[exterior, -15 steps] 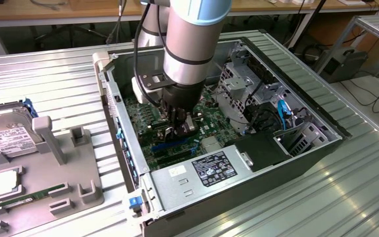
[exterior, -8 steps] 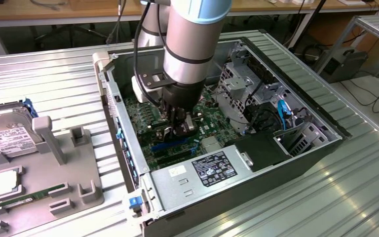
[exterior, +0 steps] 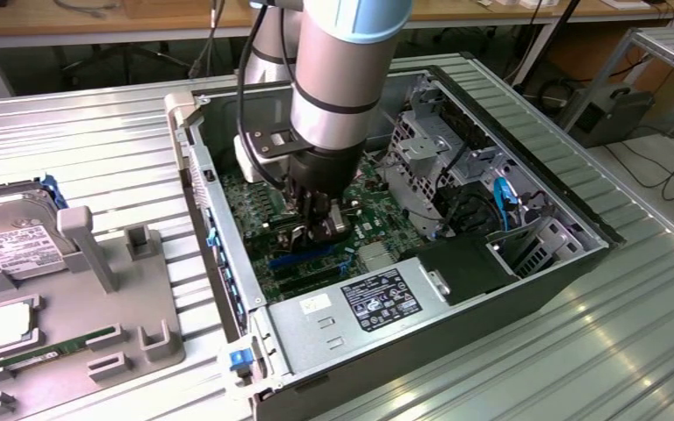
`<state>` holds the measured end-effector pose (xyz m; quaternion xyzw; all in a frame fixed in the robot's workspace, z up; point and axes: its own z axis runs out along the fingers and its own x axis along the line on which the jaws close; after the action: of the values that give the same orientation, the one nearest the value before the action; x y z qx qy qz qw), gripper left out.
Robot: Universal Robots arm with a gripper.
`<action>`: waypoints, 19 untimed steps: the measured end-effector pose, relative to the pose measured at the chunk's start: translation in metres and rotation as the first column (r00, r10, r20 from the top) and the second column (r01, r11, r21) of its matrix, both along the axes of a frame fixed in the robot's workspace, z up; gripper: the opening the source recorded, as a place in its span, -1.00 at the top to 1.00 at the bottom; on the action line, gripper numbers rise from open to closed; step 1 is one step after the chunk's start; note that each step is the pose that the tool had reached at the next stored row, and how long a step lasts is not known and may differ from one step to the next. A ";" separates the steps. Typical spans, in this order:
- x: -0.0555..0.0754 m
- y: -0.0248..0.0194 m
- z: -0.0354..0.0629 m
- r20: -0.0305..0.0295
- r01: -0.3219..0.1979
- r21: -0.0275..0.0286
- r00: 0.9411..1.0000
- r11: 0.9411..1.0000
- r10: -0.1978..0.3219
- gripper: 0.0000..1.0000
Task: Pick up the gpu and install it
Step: 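Insert the gpu into the slot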
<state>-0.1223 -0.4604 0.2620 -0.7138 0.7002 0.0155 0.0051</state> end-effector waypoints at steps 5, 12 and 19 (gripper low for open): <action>0.000 -0.0010 -0.0004 0.000 0.001 0.000 1.000 1.000 -0.001 0.47; 0.001 -0.0013 0.0013 -0.004 0.001 0.000 1.000 1.000 -0.001 0.47; 0.001 -0.0013 0.0014 -0.005 0.002 -0.011 1.000 1.000 -0.002 0.47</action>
<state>-0.1213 -0.4617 0.2634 -0.7129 0.7011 0.0133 -0.0005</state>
